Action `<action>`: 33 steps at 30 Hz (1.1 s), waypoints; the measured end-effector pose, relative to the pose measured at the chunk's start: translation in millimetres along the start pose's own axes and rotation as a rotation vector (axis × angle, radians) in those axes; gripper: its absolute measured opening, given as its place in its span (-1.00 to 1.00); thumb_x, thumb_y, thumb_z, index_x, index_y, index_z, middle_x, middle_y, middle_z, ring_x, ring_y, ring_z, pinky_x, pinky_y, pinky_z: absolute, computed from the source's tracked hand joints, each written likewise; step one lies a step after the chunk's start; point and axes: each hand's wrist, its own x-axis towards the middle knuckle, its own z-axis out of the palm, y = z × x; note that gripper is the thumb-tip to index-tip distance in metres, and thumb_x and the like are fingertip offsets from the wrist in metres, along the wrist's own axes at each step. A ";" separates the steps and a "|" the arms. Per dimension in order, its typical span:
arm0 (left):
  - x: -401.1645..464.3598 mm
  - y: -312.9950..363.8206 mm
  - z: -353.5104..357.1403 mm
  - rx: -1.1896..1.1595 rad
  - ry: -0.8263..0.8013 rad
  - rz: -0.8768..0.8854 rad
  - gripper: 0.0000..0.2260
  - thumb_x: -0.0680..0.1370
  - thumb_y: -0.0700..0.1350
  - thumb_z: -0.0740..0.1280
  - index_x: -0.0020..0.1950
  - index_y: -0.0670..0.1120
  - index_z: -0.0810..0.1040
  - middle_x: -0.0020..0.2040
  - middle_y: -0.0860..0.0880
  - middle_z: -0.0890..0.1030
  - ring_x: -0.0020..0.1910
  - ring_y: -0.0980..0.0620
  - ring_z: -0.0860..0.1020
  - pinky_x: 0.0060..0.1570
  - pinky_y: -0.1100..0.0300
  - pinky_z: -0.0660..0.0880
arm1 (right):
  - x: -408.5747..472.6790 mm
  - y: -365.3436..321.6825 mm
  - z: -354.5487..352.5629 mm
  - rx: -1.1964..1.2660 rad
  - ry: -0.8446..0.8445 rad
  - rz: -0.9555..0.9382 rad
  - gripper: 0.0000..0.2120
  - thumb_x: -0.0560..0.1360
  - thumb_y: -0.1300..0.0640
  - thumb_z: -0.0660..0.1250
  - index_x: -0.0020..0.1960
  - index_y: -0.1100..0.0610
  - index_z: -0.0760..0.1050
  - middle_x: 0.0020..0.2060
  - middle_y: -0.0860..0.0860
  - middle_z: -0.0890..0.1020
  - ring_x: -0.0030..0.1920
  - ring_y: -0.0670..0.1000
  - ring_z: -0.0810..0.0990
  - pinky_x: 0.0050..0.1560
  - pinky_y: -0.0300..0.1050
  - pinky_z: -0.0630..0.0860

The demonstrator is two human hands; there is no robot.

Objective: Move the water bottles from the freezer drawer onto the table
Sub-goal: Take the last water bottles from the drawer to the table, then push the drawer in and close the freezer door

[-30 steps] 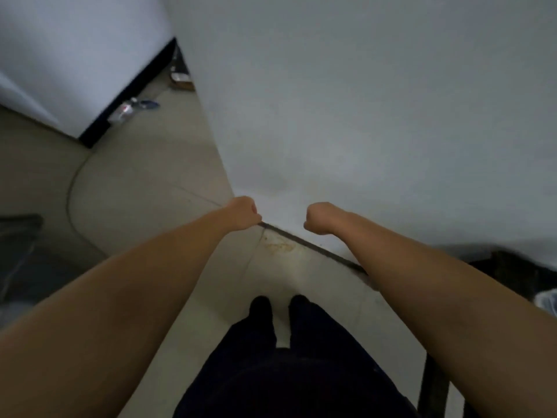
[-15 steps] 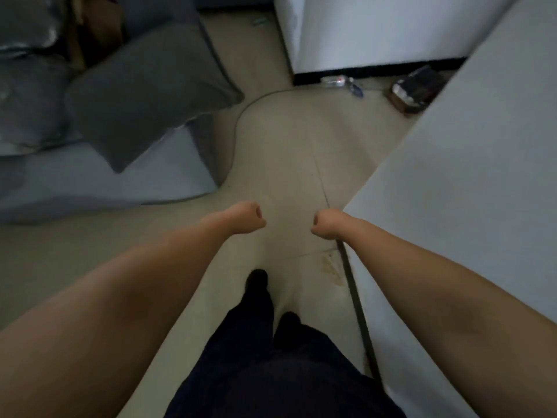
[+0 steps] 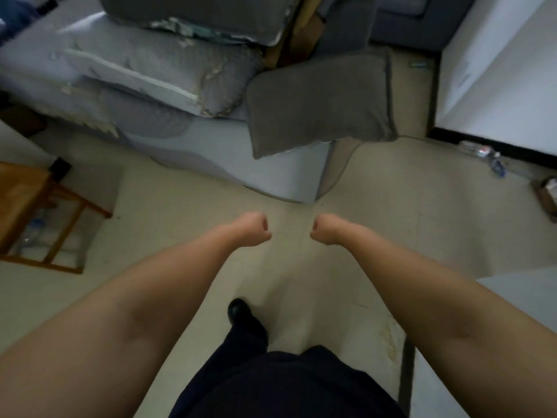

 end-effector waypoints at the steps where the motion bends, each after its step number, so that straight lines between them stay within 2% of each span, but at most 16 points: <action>1: 0.1 -16.4 -9.8 0.009 0.004 -0.015 -0.72 0.58 -0.08 0.25 0.19 -0.22 0.55 0.19 -0.21 0.58 0.17 -0.15 0.54 0.06 0.15 0.46 | 8.3 -18.1 -4.3 -0.024 -0.012 -0.013 -0.70 0.56 0.14 0.16 0.05 0.31 0.56 -0.11 0.20 0.60 -0.09 0.15 0.57 -0.16 -0.16 0.45; 3: 2.2 -57.3 -32.9 0.005 0.017 -0.053 -0.71 0.57 -0.09 0.24 0.17 -0.25 0.58 0.16 -0.23 0.60 0.15 -0.16 0.55 0.05 0.14 0.47 | 24.8 -60.1 -12.6 -0.075 -0.017 -0.033 -0.76 0.57 0.14 0.14 -0.10 0.27 0.50 -0.32 0.12 0.53 -0.24 0.12 0.50 -0.25 -0.18 0.39; 4: 3.6 -78.4 -44.6 -0.005 0.028 -0.076 -0.71 0.57 -0.09 0.24 0.15 -0.25 0.58 0.14 -0.23 0.60 0.14 -0.16 0.56 0.04 0.14 0.48 | 32.7 -81.0 -17.2 -0.101 -0.009 -0.049 -0.77 0.57 0.13 0.14 -0.12 0.25 0.46 -0.32 0.11 0.51 -0.22 0.12 0.49 -0.21 -0.16 0.37; 6: 4.4 -124.8 -69.6 -0.027 0.048 -0.133 -0.72 0.56 -0.09 0.24 0.08 -0.27 0.60 0.03 -0.22 0.62 0.12 -0.17 0.57 -0.04 0.17 0.46 | 49.3 -125.2 -27.3 -0.144 -0.006 -0.095 -0.75 0.59 0.10 0.13 -0.10 0.25 0.48 -0.21 0.13 0.52 -0.15 0.12 0.48 -0.15 -0.14 0.38; 8: 1.7 -165.9 -89.5 -0.066 0.066 -0.192 -0.75 0.56 -0.10 0.24 -0.01 -0.25 0.60 -0.06 -0.22 0.61 0.08 -0.17 0.60 -0.13 0.20 0.41 | 63.5 -164.6 -35.4 -0.170 -0.002 -0.144 -0.69 0.59 0.09 0.14 0.01 0.29 0.55 -0.09 0.18 0.57 -0.07 0.17 0.54 -0.10 -0.11 0.42; 12: -4.5 -226.1 -110.6 -0.168 0.119 -0.283 -0.72 0.55 -0.13 0.23 0.04 -0.31 0.62 0.02 -0.29 0.65 0.03 -0.18 0.61 -0.04 0.13 0.50 | 88.3 -225.2 -49.4 -0.194 0.006 -0.193 -0.64 0.59 0.08 0.14 0.19 0.30 0.53 0.16 0.22 0.58 0.17 0.21 0.55 0.10 -0.08 0.47; 16: -6.0 -266.0 -112.4 -0.260 0.146 -0.342 -0.72 0.55 -0.13 0.25 0.07 -0.30 0.61 0.05 -0.28 0.64 0.05 -0.18 0.61 -0.01 0.11 0.51 | 115.8 -271.0 -59.2 -0.205 -0.039 -0.212 -0.66 0.57 0.10 0.13 0.15 0.29 0.55 0.15 0.22 0.59 0.10 0.19 0.56 0.05 -0.07 0.49; 19: -6.9 -297.9 -119.0 -0.323 0.163 -0.387 -0.73 0.56 -0.11 0.26 0.09 -0.28 0.60 0.08 -0.24 0.63 0.08 -0.17 0.58 0.00 0.10 0.49 | 138.3 -313.3 -67.2 -0.187 -0.054 -0.220 -0.66 0.56 0.12 0.20 0.26 0.26 0.51 0.20 0.19 0.57 0.21 0.19 0.53 0.10 -0.08 0.43; 21: -7.1 -328.1 -128.6 -0.355 0.174 -0.441 -0.78 0.56 -0.11 0.25 0.00 -0.24 0.59 -0.02 -0.21 0.61 -0.01 -0.14 0.58 -0.07 0.12 0.46 | 155.7 -351.1 -73.8 -0.210 -0.069 -0.264 -0.65 0.57 0.14 0.21 0.29 0.25 0.48 0.24 0.20 0.54 0.27 0.20 0.50 0.19 -0.06 0.42; 24: -5.5 -373.1 -149.7 -0.421 0.224 -0.527 -0.88 0.55 -0.12 0.24 -0.10 -0.15 0.49 -0.14 -0.15 0.50 -0.18 -0.07 0.50 -0.19 0.16 0.37 | 182.7 -408.7 -86.6 -0.260 -0.078 -0.346 -0.66 0.59 0.16 0.17 0.29 0.28 0.48 0.25 0.21 0.53 0.28 0.20 0.49 0.20 -0.05 0.42; 27: -6.6 -409.0 -170.8 -0.478 0.265 -0.594 -0.82 0.57 -0.10 0.23 -0.05 -0.19 0.54 -0.12 -0.15 0.51 -0.17 -0.07 0.51 -0.18 0.14 0.39 | 201.3 -461.4 -102.4 -0.390 -0.123 -0.463 -0.64 0.62 0.27 0.05 0.33 0.34 0.44 0.30 0.25 0.50 0.30 0.23 0.48 0.25 0.01 0.44; 29: -9.2 -431.9 -185.3 -0.539 0.277 -0.646 -0.76 0.57 -0.06 0.23 0.03 -0.21 0.57 -0.07 -0.14 0.54 -0.12 -0.09 0.55 -0.13 0.10 0.44 | 216.1 -500.4 -114.0 -0.386 -0.109 -0.442 -0.66 0.61 0.21 0.11 0.31 0.30 0.46 0.27 0.23 0.52 0.28 0.20 0.49 0.23 -0.01 0.44; 33: -16.0 -477.9 -200.9 -0.653 0.359 -0.741 -0.82 0.54 -0.04 0.25 -0.18 -0.10 0.53 -0.15 -0.15 0.56 -0.17 -0.11 0.56 -0.19 0.07 0.43 | 236.7 -577.5 -126.4 -0.577 -0.115 -0.594 -0.65 0.57 0.13 0.19 0.30 0.23 0.48 0.25 0.18 0.54 0.27 0.17 0.50 0.23 -0.05 0.43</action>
